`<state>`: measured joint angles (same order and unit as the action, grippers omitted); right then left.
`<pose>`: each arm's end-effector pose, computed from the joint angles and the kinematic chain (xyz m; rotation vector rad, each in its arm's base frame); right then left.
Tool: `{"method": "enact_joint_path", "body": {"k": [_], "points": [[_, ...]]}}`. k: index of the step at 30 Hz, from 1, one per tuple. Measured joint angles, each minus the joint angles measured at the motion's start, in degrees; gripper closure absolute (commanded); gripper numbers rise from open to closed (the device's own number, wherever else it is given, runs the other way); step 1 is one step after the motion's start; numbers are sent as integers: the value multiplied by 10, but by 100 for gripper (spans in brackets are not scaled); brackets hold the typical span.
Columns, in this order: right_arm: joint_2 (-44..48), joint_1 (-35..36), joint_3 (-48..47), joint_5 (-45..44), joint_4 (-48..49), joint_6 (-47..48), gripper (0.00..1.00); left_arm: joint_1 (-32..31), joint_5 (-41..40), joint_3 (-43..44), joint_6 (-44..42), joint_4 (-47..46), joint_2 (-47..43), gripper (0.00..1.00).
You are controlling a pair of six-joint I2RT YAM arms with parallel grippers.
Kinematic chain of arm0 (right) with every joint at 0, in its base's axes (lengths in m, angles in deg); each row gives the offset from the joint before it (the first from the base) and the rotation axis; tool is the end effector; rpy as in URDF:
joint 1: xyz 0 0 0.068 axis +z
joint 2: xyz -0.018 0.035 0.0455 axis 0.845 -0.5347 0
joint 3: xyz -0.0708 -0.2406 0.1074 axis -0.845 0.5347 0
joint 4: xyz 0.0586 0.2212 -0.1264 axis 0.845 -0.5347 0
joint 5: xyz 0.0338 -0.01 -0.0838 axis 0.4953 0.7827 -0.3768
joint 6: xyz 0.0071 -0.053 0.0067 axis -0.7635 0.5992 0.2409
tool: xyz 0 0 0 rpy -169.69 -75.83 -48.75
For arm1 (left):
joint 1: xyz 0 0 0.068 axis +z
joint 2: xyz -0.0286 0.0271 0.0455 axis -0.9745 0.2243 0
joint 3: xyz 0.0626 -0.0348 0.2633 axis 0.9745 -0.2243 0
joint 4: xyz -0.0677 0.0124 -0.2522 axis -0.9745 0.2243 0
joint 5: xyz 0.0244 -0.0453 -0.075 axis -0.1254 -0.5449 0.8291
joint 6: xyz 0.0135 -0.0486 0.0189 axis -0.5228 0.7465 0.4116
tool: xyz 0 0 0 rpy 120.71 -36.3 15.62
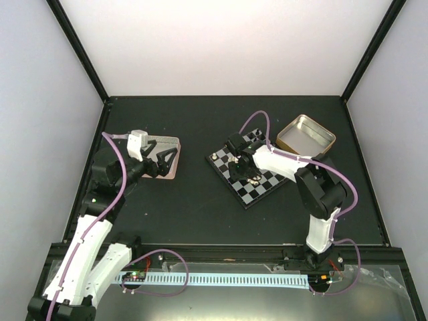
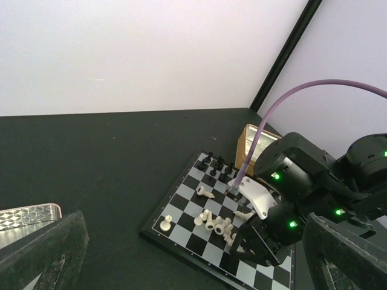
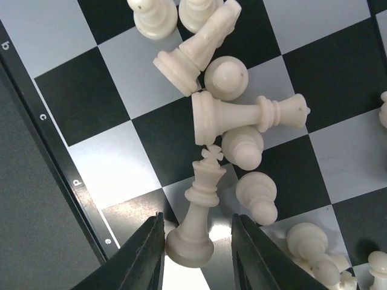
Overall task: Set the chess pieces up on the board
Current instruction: Pick up the chess piece from the chessboard.
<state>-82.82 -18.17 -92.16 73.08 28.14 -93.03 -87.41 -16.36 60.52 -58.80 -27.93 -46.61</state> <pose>0.2795 0.2289 0.1713 -0.2724 2.8836 0.1793 0.1555 -0.0445 0.3312 0.2646 1.7791 -0.7243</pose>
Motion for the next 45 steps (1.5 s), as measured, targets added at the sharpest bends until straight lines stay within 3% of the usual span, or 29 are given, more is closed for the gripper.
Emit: {"method": "enact_joint_path", "body": {"k": [7,20,26,31,35,40,45], "points": [[-1,0,0,0,-1,-5,77,0,0,0,0,0,0,1],[-5,0,1,0,-1,-4,74,0,2,0,1,0,3,1],[-10,0,2,0,0,-3,83,0,4,0,4,0,7,1],[0,0,16,0,14,-2,83,0,8,-4,9,-2,7,1],[44,0,58,1,30,2,84,0,19,-5,18,-4,12,1],[176,0,129,11,66,23,86,0,53,-9,46,-17,24,1],[297,0,196,61,166,66,89,-1,111,-21,98,-55,44,1]]}}
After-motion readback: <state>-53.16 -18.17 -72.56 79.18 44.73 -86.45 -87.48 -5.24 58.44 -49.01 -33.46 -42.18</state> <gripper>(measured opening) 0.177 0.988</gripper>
